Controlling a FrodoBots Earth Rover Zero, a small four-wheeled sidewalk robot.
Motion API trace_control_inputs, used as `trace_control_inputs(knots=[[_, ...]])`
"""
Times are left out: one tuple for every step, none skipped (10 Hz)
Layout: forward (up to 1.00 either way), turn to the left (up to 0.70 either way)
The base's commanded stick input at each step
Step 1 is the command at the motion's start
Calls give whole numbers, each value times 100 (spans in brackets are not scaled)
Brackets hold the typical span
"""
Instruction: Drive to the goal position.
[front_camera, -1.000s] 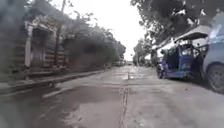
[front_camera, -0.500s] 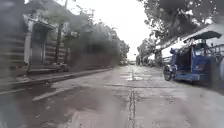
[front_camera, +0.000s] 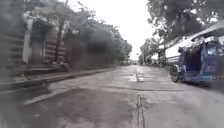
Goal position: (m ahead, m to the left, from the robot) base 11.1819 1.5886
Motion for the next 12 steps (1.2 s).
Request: trace_control_inputs(knots=[[70, -35], [70, -35], [70, -35], [70, -35], [70, -35], [70, -6], [70, 0], [70, 0], [70, 0], [70, 0], [70, 0], [70, 0]])
